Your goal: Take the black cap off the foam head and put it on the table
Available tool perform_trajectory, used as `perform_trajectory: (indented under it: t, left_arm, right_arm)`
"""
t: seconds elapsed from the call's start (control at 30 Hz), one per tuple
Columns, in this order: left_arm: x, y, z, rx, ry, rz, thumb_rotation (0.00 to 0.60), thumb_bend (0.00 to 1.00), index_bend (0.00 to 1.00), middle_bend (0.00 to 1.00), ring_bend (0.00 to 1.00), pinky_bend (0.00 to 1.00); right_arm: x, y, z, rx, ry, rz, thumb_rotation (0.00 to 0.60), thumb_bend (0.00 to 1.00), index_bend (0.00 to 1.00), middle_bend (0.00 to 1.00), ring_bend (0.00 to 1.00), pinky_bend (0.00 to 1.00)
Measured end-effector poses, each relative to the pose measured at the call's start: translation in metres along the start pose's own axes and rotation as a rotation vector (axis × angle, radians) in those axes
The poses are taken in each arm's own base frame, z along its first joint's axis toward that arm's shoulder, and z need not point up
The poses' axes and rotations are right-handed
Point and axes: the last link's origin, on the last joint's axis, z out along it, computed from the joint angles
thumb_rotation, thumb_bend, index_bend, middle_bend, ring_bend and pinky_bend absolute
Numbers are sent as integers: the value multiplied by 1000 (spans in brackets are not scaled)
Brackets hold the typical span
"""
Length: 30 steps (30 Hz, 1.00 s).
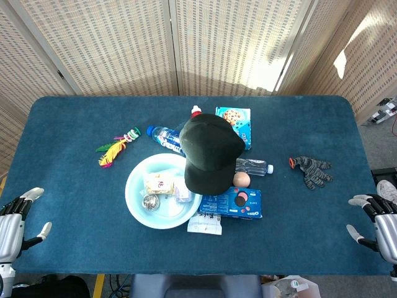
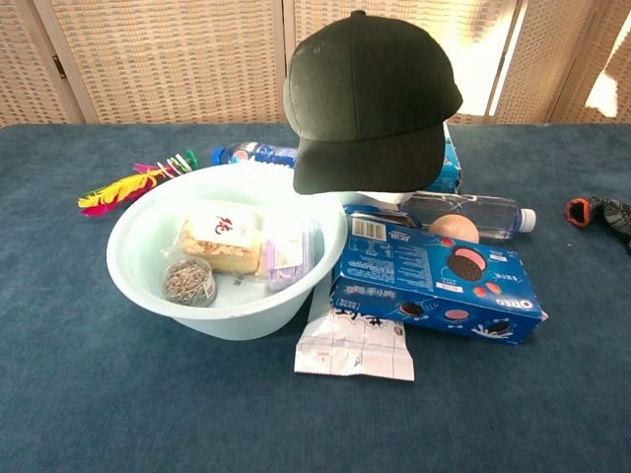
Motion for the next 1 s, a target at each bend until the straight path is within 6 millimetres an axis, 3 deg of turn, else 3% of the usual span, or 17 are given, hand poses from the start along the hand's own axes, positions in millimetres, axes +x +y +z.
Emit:
perform_trajectory:
  t: [0.77, 0.87, 1.0]
  left_arm:
    - [-2, 6, 10, -79, 12, -28, 600, 255, 209, 179, 221, 198]
    - [-4, 12, 16, -126, 5, -34, 600, 255, 228, 197, 249, 242]
    - [-7, 23, 27, -216, -19, -43, 600, 255, 276, 249, 303, 379]
  right_arm:
    - [12, -1, -2, 4, 25, -16, 600, 239, 345, 315, 222, 303]
    - [15, -2, -1, 8, 30, -21, 600, 239, 345, 315, 222, 303]
    - [17, -2, -1, 10, 32, -25, 600, 240, 345, 315, 222, 303]
